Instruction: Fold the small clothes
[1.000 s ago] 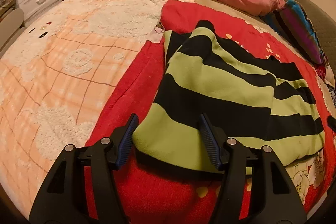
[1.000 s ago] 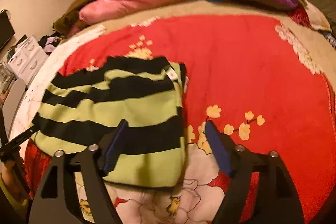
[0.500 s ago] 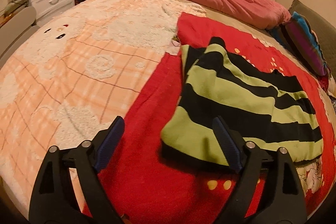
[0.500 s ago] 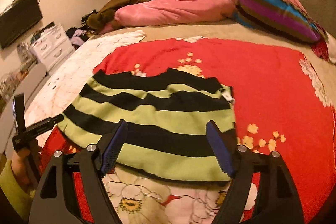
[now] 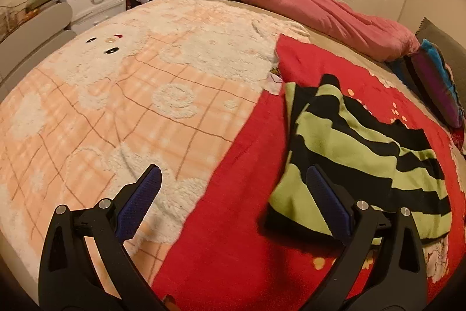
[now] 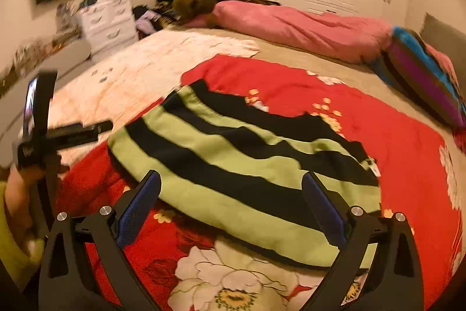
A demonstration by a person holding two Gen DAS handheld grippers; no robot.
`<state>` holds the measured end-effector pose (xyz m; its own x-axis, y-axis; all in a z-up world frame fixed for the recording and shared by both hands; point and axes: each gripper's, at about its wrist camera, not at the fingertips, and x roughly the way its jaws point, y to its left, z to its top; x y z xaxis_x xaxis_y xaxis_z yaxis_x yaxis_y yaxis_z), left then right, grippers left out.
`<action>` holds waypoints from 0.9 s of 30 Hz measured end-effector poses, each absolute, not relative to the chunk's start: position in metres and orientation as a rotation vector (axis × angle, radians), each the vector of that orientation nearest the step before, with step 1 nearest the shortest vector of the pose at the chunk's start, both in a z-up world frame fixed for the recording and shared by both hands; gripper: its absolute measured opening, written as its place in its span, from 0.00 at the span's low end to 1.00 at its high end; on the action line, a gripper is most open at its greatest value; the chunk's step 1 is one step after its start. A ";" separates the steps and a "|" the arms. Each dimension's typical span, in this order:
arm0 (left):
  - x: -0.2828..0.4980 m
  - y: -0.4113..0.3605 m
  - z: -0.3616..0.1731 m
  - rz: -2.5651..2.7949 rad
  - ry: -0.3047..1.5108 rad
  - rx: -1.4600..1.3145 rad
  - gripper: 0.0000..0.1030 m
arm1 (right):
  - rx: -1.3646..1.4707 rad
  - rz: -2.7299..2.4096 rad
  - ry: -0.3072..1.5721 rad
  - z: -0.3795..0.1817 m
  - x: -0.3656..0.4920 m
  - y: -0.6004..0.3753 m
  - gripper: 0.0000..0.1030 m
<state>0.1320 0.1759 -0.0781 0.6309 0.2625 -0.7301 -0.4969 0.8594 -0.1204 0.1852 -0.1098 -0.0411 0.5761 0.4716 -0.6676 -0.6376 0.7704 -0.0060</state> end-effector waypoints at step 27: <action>0.114 0.234 -0.101 0.548 0.759 -0.529 0.91 | -0.595 0.830 0.651 -0.126 0.160 0.039 0.94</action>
